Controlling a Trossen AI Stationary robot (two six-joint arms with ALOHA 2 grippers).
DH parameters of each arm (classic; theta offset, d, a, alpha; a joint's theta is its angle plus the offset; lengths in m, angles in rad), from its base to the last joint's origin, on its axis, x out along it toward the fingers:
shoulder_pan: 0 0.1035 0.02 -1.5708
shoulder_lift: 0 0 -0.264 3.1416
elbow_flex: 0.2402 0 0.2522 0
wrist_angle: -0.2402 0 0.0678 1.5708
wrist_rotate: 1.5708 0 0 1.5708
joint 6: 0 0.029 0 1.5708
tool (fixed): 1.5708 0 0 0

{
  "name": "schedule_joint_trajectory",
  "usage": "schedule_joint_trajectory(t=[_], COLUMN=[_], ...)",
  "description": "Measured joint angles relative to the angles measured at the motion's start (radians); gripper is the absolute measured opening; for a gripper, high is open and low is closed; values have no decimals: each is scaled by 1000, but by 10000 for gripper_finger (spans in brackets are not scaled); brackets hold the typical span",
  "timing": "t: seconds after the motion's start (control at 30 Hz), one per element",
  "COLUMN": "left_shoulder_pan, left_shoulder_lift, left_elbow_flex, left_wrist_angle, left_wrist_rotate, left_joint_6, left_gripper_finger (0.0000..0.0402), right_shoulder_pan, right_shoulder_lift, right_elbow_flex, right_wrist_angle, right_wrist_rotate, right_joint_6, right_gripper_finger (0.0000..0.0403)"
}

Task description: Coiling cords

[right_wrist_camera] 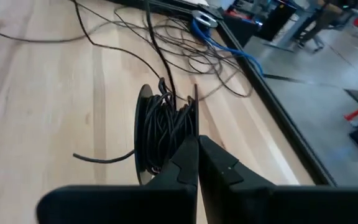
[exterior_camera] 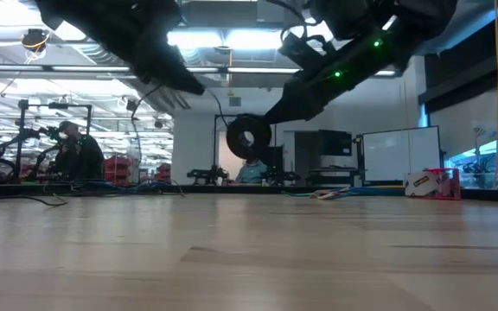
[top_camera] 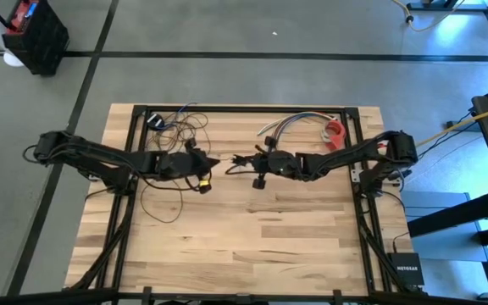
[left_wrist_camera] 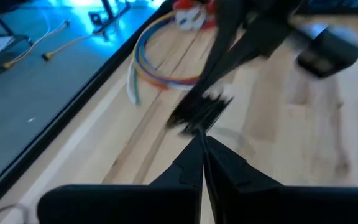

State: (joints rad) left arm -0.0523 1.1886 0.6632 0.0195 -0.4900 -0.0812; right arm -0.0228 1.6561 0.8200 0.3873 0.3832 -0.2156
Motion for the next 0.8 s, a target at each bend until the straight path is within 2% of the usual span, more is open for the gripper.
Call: schedule_joint_trajectory(t=[0.1,0.3,0.43,0.8], left_shoulder_pan=[-15,-20,-20,-46], left_shoulder_lift=[16,77,149,330], left_elbow_flex=[0,0,0,0], left_wrist_angle=[71,242,363,464], left_wrist_rotate=[0,0,0,27], left_joint_6=[-6,-8,-3,-50], left_gripper_finger=[5,5,5,5], right_shoulder_pan=[-13,-13,-13,-34], right_shoulder_lift=[22,59,82,82], right_elbow_flex=[0,8,55,109], right_wrist_angle=[45,140,138,145], right_wrist_rotate=[-45,-54,-54,-78], right_joint_6=[6,13,33,40], right_gripper_finger=[5,5,5,5])
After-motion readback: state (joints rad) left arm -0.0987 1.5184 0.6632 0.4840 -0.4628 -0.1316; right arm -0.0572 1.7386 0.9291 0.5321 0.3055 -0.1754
